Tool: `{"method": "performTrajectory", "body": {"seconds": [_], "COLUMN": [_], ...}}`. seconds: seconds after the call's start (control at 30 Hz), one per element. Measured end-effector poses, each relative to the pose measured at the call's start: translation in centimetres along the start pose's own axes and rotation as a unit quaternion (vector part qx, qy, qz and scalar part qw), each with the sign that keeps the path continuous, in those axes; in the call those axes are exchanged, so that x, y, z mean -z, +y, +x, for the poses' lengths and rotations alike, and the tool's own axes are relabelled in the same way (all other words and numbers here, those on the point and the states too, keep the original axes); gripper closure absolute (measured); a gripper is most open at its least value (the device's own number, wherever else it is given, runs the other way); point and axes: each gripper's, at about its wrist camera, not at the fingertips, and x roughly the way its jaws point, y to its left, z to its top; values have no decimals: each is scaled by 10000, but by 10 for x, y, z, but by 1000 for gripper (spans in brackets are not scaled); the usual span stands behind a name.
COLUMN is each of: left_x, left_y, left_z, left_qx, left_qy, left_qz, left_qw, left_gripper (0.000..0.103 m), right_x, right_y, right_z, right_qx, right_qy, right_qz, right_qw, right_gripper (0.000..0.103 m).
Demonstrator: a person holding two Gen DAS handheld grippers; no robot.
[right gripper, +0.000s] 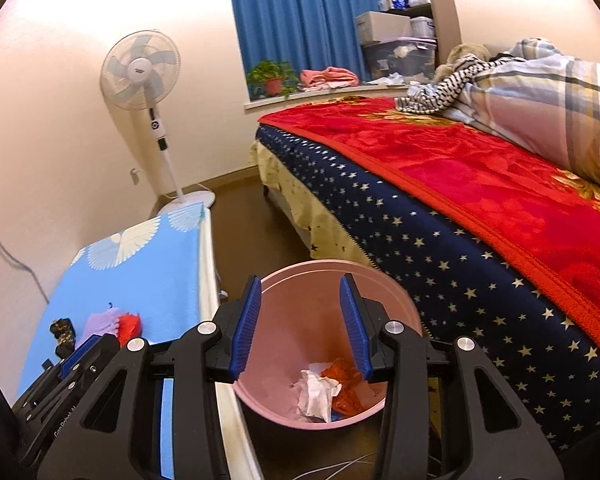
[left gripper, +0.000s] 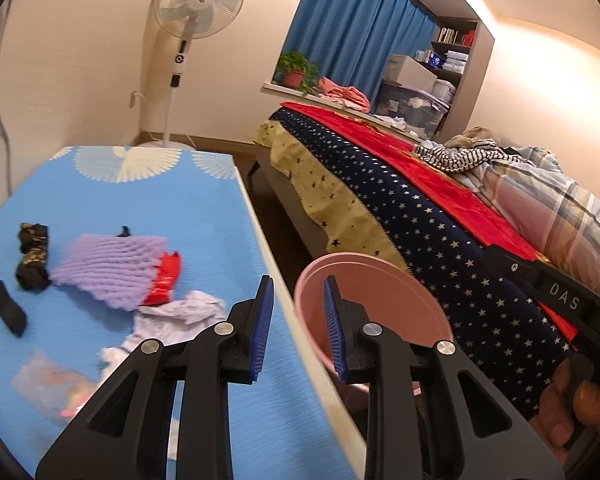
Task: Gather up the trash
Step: 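Move both tools back over the remaining trash on the table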
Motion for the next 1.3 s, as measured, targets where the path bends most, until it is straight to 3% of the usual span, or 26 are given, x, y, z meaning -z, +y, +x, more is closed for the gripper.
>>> {"method": "performTrajectory", "body": {"seconds": [0.37,0.67,1.0,1.3], "left_x": [7,8,19,30], "left_y": [31,72,119,156], "left_z": [-18,-23,-21,-26], "left_qx": [-455,-1125,-1813,-2462], "left_qy": [-64,-202,-102,-47], "left_qz": [-124,-515,-926,-1325], "left_qw": [9989,9921,9790,9601], "left_gripper": [78,78,78,78], "right_x": [9,22,42,81], "right_y": [26,57,97,128], "right_z": [4,23,53,96], "right_qx": [-423,-784,-1220,-1532], "right_qy": [137,339,669,1384], "right_qz": [-88,-292,-392,-412], "right_qw": [9990,9959,9895,9776], "right_gripper": [67,67,67,67]}}
